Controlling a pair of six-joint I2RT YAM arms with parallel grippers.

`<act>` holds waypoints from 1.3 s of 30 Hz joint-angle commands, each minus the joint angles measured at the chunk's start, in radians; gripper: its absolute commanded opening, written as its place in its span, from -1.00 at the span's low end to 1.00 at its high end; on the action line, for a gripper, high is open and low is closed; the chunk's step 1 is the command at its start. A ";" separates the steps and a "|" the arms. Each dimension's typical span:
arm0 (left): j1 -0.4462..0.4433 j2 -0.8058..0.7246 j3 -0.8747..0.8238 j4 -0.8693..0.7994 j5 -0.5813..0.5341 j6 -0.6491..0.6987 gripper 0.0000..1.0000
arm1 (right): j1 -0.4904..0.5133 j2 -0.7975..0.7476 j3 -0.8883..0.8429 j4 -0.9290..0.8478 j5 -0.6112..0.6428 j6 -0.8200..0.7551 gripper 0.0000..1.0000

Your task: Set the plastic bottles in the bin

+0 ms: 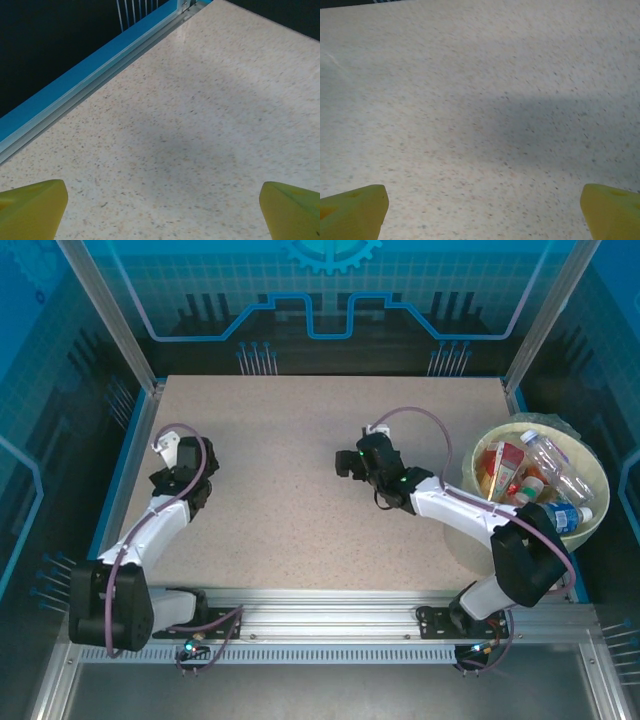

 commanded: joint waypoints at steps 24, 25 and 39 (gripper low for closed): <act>0.050 0.249 -0.105 0.507 0.374 0.271 0.98 | -0.543 -0.300 -0.364 0.175 -0.236 -0.207 1.00; 0.052 0.254 -0.122 0.564 0.384 0.291 0.98 | -0.552 -0.289 -0.359 0.181 -0.249 -0.208 1.00; 0.018 0.315 -0.352 1.081 0.435 0.388 0.99 | -0.571 -0.237 -0.351 0.183 -0.213 -0.400 1.00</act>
